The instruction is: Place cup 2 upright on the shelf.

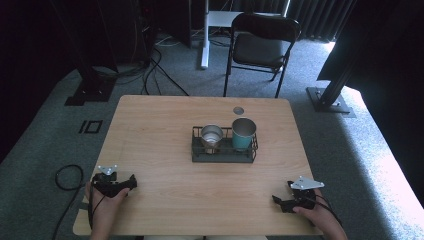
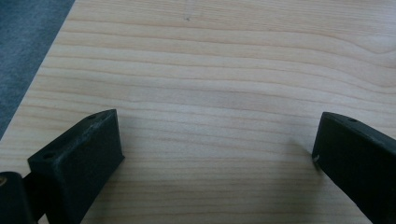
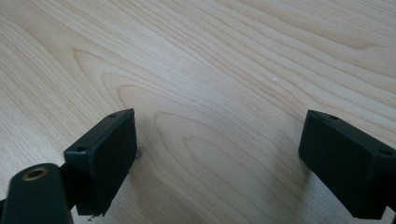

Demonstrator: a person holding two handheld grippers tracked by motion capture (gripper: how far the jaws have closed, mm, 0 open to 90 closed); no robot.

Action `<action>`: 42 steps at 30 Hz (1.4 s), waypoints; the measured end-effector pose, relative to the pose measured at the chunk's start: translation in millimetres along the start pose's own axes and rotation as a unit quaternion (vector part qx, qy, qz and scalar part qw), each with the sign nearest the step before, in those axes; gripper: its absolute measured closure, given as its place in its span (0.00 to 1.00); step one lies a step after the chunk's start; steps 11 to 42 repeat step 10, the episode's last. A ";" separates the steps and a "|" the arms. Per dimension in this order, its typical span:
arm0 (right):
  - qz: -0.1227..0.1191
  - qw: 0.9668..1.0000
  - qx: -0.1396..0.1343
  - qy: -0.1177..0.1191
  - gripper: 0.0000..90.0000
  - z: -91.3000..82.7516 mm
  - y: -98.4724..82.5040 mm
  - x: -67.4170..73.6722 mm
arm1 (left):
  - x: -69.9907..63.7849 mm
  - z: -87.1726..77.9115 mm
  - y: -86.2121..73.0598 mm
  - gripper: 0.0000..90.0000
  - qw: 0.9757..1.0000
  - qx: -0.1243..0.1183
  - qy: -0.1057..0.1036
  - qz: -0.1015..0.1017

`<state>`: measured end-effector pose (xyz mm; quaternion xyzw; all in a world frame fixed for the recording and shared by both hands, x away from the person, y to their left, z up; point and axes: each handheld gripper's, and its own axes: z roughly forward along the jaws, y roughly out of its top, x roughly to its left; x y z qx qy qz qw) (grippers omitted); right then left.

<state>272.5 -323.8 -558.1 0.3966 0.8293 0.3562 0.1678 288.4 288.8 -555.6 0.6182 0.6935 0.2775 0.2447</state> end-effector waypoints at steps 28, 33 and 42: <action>0.000 1.000 0.000 0.000 0.12 0.0 0.0 0.0 | 0.3 0.0 0.1 0.01 1.000 0.000 0.001 -0.001; 0.000 1.000 0.000 0.000 0.12 0.0 0.0 0.0 | 0.3 0.0 0.1 0.01 1.000 0.000 0.001 -0.001; 0.000 1.000 0.000 0.000 0.12 0.0 0.0 0.0 | 0.3 0.0 0.1 0.01 1.000 0.000 0.001 -0.001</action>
